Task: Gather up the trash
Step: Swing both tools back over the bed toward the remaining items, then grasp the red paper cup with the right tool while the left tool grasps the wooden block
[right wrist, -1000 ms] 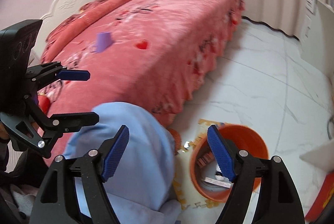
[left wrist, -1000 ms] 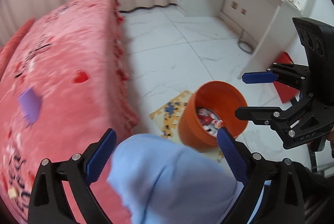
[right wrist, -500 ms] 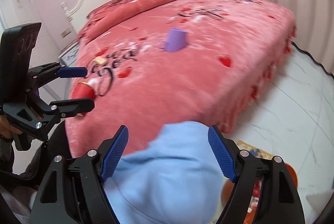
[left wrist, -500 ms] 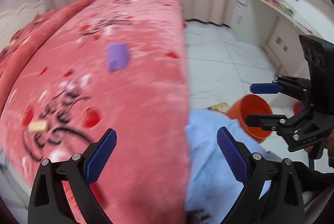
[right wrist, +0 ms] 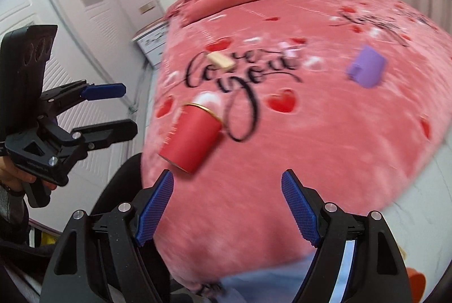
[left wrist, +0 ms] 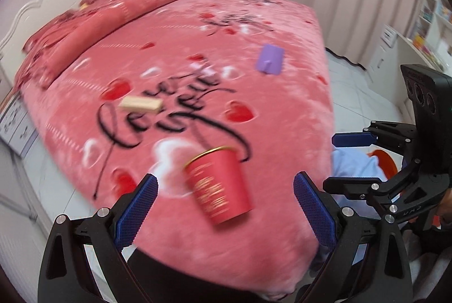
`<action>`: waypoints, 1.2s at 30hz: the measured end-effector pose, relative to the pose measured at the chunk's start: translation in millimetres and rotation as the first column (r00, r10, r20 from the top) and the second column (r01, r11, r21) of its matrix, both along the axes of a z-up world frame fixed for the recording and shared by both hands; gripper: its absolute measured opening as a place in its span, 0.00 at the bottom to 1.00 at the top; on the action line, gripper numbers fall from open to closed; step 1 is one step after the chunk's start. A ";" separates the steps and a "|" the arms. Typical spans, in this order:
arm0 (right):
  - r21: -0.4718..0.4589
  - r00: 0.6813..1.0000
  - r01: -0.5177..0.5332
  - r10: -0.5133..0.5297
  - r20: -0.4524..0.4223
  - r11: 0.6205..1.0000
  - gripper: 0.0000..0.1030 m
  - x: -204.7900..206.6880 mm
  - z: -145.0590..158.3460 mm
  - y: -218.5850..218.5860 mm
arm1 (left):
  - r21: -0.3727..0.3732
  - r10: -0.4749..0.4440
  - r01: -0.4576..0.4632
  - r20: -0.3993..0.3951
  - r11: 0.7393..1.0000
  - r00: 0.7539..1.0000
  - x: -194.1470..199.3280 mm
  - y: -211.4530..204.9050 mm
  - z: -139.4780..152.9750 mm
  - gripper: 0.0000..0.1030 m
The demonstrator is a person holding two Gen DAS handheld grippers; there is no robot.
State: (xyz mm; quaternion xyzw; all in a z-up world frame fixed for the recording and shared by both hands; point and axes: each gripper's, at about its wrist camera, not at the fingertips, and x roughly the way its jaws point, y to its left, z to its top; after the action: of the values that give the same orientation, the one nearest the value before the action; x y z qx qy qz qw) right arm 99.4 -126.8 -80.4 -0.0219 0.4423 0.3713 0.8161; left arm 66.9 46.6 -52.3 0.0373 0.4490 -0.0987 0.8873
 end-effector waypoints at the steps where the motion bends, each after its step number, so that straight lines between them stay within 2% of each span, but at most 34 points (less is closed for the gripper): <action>1: -0.001 1.000 -0.011 0.011 -0.001 1.000 0.76 0.7 -0.6 7.3 | -0.001 0.017 -0.017 -0.008 1.000 1.000 -1.4 11.0 -2.2 0.93; 10: 0.002 0.993 -0.072 0.071 -0.096 0.997 0.76 23.6 -21.4 76.9 | -0.019 0.092 -0.094 -0.052 0.995 0.994 0.9 66.2 -19.3 0.93; 18: -0.018 0.974 -0.057 0.052 -0.220 0.998 0.76 41.9 -55.9 100.5 | -0.039 0.124 -0.127 -0.080 0.991 0.989 14.0 90.7 -33.8 0.93; 20: -0.017 0.972 -0.068 0.062 -0.228 0.998 0.76 44.3 -61.4 106.4 | -0.045 0.128 -0.132 -0.089 0.990 0.988 20.0 93.2 -37.1 0.93; 21: -0.017 0.971 -0.080 0.074 -0.227 0.997 0.74 44.8 -62.9 109.0 | -0.045 0.126 -0.131 -0.091 0.990 0.988 22.7 93.3 -38.2 0.93; 22: -0.017 0.972 -0.090 0.084 -0.220 0.996 0.67 45.3 -64.4 110.9 | -0.039 0.118 -0.122 -0.092 0.992 0.989 27.5 93.8 -39.2 0.93; 24: -0.002 0.971 -0.111 0.108 -0.215 0.994 0.62 47.3 -66.5 112.8 | -0.020 0.100 -0.103 -0.090 0.995 0.991 34.7 94.6 -40.5 0.93; 27: 0.007 0.975 -0.126 0.126 -0.182 0.992 0.60 49.7 -62.9 110.0 | 0.018 0.095 -0.094 -0.096 0.995 0.991 52.3 97.2 -40.0 0.93; 29: 0.005 0.982 -0.118 0.118 -0.150 0.993 0.60 54.5 -55.4 102.6 | -0.008 0.101 -0.102 -0.094 0.995 0.990 67.1 100.3 -38.4 0.93; 32: -0.006 0.991 -0.091 0.090 -0.095 0.996 0.60 66.6 -41.1 85.3 | -0.058 0.172 -0.178 -0.094 0.982 0.981 93.5 101.0 -39.5 0.93; 34: -0.011 0.996 -0.066 0.065 -0.066 0.998 0.61 76.9 -33.6 71.4 | -0.080 0.247 -0.258 -0.127 0.963 0.961 118.2 96.2 -46.0 0.93; 36: -0.009 0.998 -0.048 0.048 -0.045 0.999 0.61 87.3 -27.9 54.8 | -0.097 0.285 -0.300 -0.146 0.949 0.947 137.1 90.2 -51.8 0.93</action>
State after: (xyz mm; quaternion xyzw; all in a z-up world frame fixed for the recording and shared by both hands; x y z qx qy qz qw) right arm 186.7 -72.0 -108.3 -0.0283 0.4616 0.3891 0.7967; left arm 203.9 136.8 -104.1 -0.0887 0.4997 0.0057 0.8616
